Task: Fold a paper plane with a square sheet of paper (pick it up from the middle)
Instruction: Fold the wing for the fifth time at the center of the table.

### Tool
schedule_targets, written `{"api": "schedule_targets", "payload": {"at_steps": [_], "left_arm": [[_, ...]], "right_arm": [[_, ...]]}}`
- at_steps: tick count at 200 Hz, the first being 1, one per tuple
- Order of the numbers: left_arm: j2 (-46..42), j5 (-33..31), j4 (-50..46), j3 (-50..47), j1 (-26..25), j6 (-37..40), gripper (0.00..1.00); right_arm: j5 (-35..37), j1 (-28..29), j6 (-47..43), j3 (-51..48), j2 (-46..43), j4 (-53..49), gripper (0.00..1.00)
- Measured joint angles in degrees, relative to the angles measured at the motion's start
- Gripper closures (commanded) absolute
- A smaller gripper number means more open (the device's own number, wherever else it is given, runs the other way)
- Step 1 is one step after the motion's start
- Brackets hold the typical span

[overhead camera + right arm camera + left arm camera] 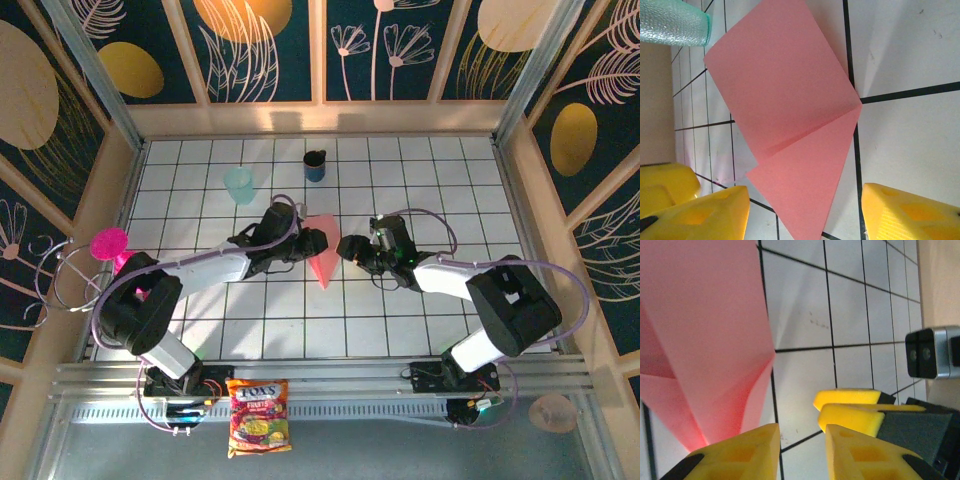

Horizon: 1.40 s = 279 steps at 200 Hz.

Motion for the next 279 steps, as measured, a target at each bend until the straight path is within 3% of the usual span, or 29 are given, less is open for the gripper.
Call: {"api": "schedule_targets", "payload": {"at_steps": [60,123,239,279], "left_arm": [[7.17,-1.31,-2.82,1.51,-1.53,-0.2,0.75],[9.2,-5.6,-2.99,-0.63,-1.53,-0.96,0.78],[8.83,-6.43,3.39,-4.44,-1.46,-3.85,0.81],[8.83,-6.43,3.41,-4.46,-1.46,-3.82,0.81]], "right_arm": [[0.0,0.0,0.42,0.0,0.24,-0.02,0.4],[-1.99,0.0,0.39,2.14,4.04,-0.04,0.49],[-2.99,-0.15,-0.94,12.98,13.27,-6.88,0.56],[-3.32,-0.17,-1.73,14.62,15.8,-8.2,0.64]]}}
